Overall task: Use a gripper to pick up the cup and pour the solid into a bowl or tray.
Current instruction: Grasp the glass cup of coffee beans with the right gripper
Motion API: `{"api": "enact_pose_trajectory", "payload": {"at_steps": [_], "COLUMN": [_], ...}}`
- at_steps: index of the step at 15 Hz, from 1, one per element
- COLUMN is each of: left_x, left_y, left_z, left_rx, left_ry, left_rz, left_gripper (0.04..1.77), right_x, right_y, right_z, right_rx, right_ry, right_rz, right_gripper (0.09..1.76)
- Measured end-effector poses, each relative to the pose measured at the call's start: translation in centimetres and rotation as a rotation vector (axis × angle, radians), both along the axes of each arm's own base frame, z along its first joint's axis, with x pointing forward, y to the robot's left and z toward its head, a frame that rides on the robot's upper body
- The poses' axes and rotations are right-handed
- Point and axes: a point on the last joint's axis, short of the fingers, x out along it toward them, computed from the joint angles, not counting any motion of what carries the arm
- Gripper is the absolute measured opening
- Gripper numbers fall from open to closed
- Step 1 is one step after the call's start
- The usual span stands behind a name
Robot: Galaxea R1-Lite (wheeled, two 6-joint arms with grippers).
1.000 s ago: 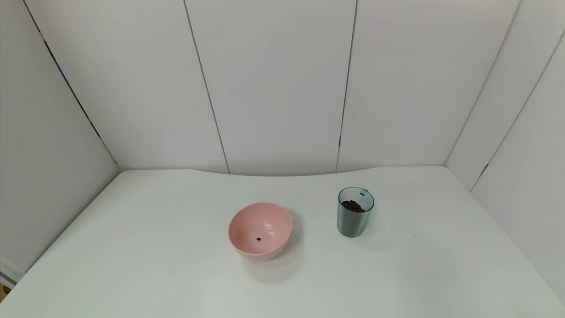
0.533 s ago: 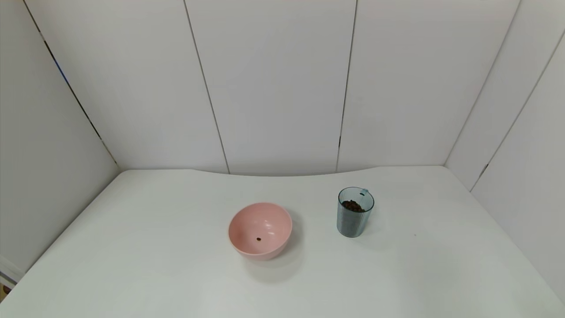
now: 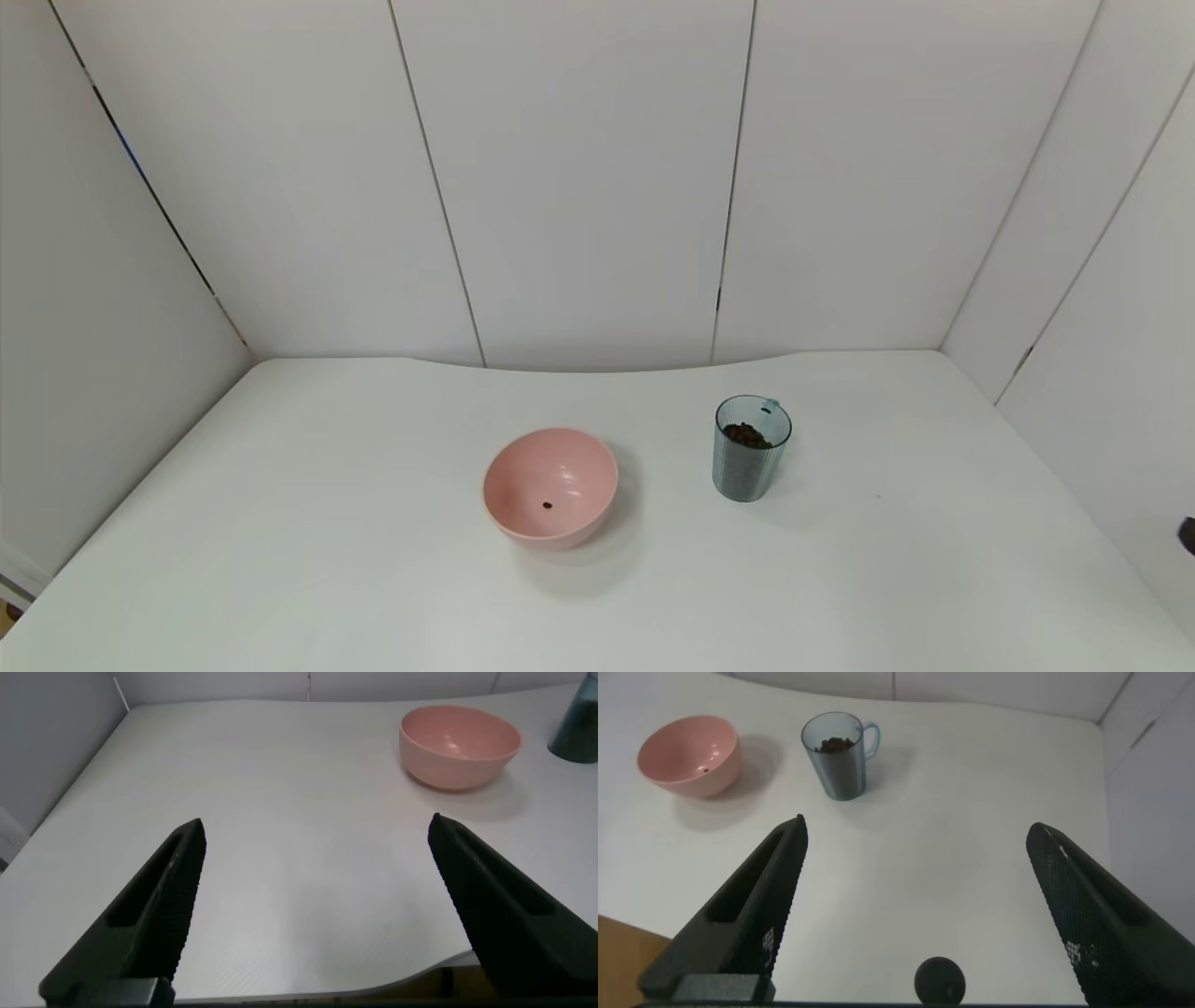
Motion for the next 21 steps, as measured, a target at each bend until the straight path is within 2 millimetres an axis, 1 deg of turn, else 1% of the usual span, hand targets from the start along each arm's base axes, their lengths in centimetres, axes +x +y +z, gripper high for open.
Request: {"api": "enact_pose_trajectory", "payload": {"at_steps": [2, 5, 8, 10, 12, 16, 18, 21], "left_x": [0.0, 0.0, 0.0, 0.0, 0.0, 0.0, 0.0, 0.0], "left_y": [0.0, 0.0, 0.0, 0.0, 0.0, 0.0, 0.0, 0.0], "left_z": [0.0, 0.0, 0.0, 0.0, 0.0, 0.0, 0.0, 0.0], "left_rx": [0.000, 0.000, 0.000, 0.000, 0.000, 0.000, 0.000, 0.000], "left_ry": [0.000, 0.000, 0.000, 0.000, 0.000, 0.000, 0.000, 0.000], "left_rz": [0.000, 0.000, 0.000, 0.000, 0.000, 0.000, 0.000, 0.000], "left_gripper": [1.72, 1.72, 1.72, 1.72, 1.72, 1.72, 1.72, 1.72], "right_x": [2.5, 6.3, 10.1, 12.2, 13.9, 16.4, 17.6, 19.3], "right_y": [1.1, 3.3, 5.7, 7.2, 8.6, 11.2, 12.4, 13.6], "right_z": [0.1, -0.8, -2.5, -4.2, -6.1, -9.4, -10.9, -13.2], "right_rx": [-0.009, -0.041, -0.063, -0.086, -0.114, -0.151, -0.157, -0.150], "right_ry": [0.074, 0.170, 0.215, 0.257, 0.290, 0.312, 0.298, 0.264], "right_rz": [0.090, 0.174, 0.225, 0.238, 0.239, 0.237, 0.235, 0.224], "right_gripper": [1.71, 1.71, 1.71, 1.71, 1.71, 1.71, 1.71, 1.71]}}
